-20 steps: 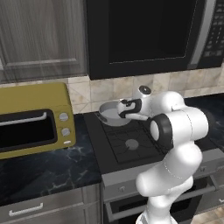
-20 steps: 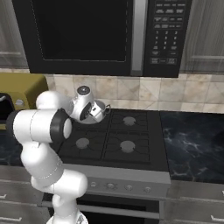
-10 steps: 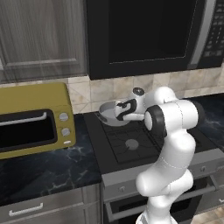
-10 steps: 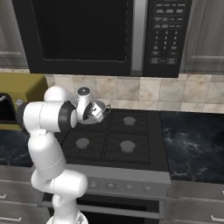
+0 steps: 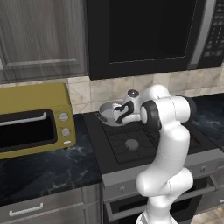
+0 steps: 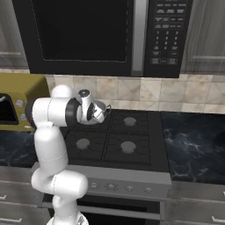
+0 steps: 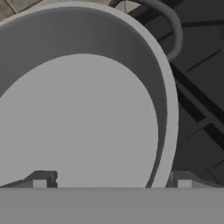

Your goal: Move the pot and pan from the stove into the sink.

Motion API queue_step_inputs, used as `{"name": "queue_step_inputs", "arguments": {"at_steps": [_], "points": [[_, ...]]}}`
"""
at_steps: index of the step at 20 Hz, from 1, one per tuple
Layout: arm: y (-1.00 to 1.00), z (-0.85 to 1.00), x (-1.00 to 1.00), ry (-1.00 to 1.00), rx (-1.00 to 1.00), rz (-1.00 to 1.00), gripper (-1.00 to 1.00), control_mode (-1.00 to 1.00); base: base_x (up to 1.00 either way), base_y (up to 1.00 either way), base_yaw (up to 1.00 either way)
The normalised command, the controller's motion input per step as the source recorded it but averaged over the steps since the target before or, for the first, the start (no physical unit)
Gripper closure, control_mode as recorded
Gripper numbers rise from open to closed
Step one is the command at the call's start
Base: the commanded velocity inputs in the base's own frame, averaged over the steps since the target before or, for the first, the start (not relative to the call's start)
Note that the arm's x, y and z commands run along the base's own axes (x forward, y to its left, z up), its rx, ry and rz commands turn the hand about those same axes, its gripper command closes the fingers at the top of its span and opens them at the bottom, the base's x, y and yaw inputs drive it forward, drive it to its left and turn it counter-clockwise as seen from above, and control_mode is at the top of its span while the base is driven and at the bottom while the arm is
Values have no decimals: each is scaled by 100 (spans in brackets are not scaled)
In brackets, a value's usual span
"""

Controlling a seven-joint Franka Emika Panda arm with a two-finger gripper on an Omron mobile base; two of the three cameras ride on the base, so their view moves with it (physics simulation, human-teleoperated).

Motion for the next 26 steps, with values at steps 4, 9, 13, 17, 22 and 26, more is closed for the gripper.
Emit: {"name": "queue_step_inputs", "arguments": {"at_steps": [4,9,13,17,22,26], "points": [[2,-18,13,0,-3,0,-100,-100,0,0,0],[0,-1,0,0,0,0,100,-100,0,0,0],[-1,1,0,0,0,0,100,-100,0,0,0],[0,3,-1,0,0,0,100,-100,0,0,0],[-3,35,-10,0,0,-1,100,-100,0,0,0],[-14,39,-39,0,0,-1,100,-100,0,0,0]]}}
